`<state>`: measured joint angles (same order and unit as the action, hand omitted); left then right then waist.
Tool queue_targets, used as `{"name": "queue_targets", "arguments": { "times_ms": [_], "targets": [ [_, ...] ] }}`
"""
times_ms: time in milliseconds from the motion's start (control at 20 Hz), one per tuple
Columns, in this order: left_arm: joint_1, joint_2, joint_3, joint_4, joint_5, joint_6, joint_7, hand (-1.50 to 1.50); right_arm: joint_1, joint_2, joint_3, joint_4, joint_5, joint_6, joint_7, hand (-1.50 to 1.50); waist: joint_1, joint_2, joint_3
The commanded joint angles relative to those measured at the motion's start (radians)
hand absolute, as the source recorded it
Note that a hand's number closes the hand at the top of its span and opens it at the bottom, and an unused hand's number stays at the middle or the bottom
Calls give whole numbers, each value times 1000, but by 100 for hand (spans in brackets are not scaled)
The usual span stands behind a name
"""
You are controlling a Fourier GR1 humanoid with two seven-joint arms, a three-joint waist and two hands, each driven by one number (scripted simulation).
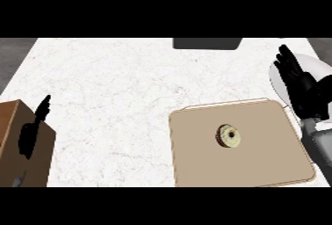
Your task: Pick the cupcake from the tray and place it in the plate
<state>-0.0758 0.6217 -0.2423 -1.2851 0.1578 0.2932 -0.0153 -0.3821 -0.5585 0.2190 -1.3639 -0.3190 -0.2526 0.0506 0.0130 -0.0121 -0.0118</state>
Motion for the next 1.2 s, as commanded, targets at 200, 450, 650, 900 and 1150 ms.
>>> {"name": "queue_targets", "arguments": {
  "times_ms": [200,450,650,900,1150],
  "targets": [
    [61,-154,34,-97,78,45,69,0,52,157,-37,-196,-183,58,-11,150,-33,4,12],
    [148,-106,10,-179,142,-1,74,0,41,-241,152,-84,426,-52,-44,150,-52,-4,-7],
    [192,-111,11,-229,182,46,90,0,245,153,27,-147,133,-269,-150,150,-104,7,21],
    [214,-128,-33,-284,185,64,72,0,335,238,100,-174,61,-80,-434,-150,-57,18,17],
    [201,-97,-43,-312,205,77,103,0,342,52,186,-125,257,-53,-378,-150,-58,18,11]
  ]
}}
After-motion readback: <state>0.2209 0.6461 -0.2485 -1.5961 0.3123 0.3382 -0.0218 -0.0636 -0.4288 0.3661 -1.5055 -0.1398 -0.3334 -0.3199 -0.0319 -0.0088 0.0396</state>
